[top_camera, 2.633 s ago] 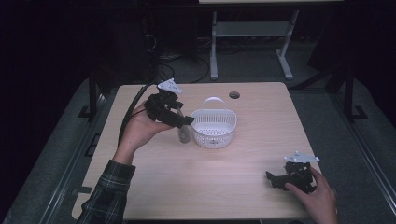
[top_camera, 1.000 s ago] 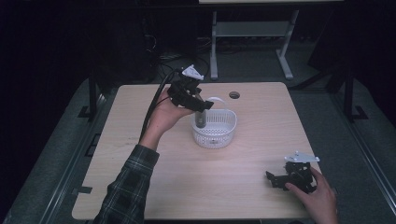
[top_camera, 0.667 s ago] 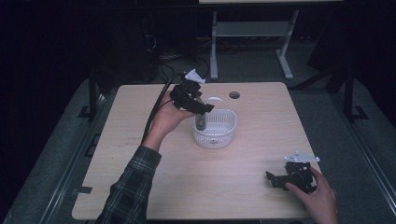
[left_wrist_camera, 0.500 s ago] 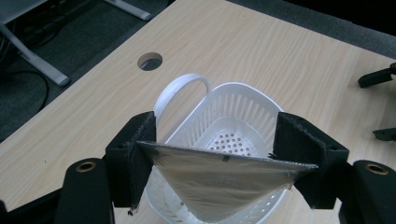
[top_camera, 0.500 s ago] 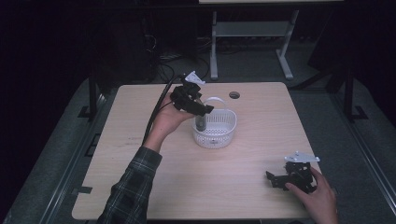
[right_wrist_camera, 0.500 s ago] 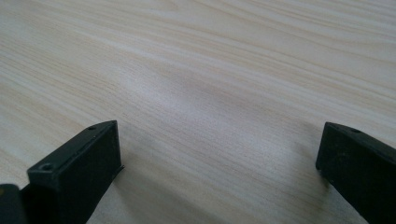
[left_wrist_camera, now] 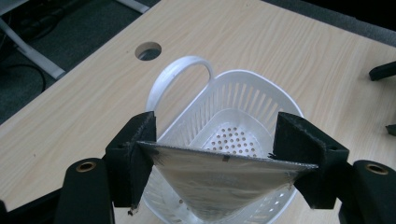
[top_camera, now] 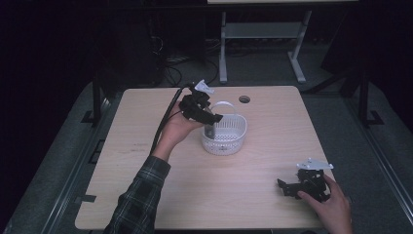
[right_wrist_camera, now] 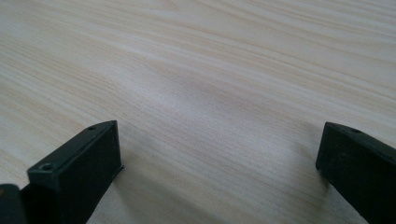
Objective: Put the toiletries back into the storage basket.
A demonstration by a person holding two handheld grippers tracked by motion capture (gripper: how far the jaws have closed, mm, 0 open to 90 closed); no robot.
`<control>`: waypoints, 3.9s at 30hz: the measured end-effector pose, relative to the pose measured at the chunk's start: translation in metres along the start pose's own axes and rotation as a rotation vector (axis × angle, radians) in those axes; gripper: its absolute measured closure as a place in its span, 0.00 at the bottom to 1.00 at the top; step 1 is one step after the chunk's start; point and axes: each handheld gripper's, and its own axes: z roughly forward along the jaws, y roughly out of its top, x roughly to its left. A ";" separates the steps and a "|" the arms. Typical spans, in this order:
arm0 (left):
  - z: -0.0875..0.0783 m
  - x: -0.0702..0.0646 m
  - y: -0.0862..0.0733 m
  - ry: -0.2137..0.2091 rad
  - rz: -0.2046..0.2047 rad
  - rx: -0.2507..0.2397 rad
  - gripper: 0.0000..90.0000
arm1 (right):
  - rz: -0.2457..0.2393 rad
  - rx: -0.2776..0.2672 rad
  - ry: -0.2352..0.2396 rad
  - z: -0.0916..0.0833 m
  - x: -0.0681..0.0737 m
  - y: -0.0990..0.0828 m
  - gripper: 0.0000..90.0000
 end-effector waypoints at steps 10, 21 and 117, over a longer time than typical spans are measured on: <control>0.009 0.000 -0.006 0.000 -0.005 0.005 0.33 | -0.003 0.001 -0.001 0.000 0.000 0.000 0.00; 0.023 0.001 -0.016 -0.004 -0.006 0.042 0.33 | -0.003 0.002 -0.002 0.000 0.000 0.000 0.00; -0.057 0.004 -0.102 0.050 -0.014 -0.037 0.14 | -0.004 0.002 -0.003 0.000 0.000 0.000 0.00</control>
